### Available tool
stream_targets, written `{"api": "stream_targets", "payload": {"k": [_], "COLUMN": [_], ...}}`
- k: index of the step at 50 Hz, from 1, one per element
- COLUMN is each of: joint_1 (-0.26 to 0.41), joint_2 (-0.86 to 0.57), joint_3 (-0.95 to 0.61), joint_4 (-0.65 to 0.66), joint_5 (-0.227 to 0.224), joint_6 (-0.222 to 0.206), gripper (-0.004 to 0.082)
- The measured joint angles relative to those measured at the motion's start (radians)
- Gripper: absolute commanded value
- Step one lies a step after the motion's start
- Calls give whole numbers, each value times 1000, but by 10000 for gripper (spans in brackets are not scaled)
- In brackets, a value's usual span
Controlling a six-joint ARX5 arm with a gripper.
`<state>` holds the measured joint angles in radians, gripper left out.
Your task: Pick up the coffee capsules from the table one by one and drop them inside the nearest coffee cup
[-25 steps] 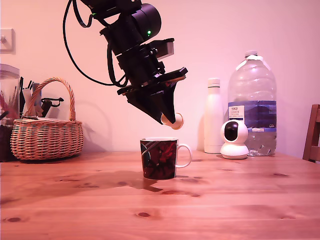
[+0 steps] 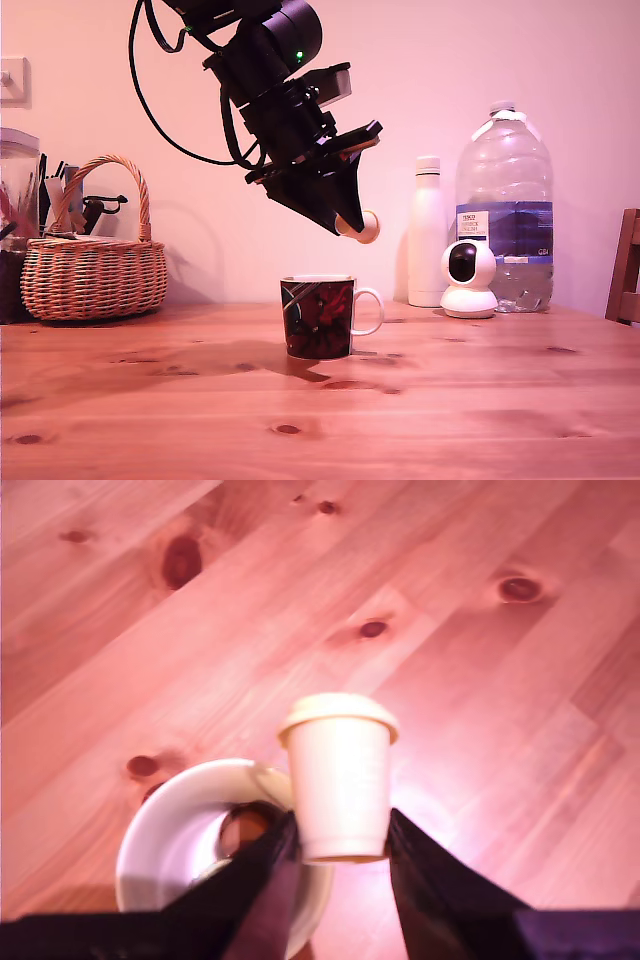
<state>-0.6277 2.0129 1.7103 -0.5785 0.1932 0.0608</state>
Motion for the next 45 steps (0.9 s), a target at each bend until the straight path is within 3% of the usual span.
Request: {"api": "stream_targets", "payload": {"k": [8,30,45], "joint_1": [0,61,119], "joint_2": [0,-15,-137], "joint_3": [0,-1,-115], "joint_4": [-2,-84,-42], "joint_5": [8,7,7], "joint_6": [29,55,63], "gripper": [201,201,201]}}
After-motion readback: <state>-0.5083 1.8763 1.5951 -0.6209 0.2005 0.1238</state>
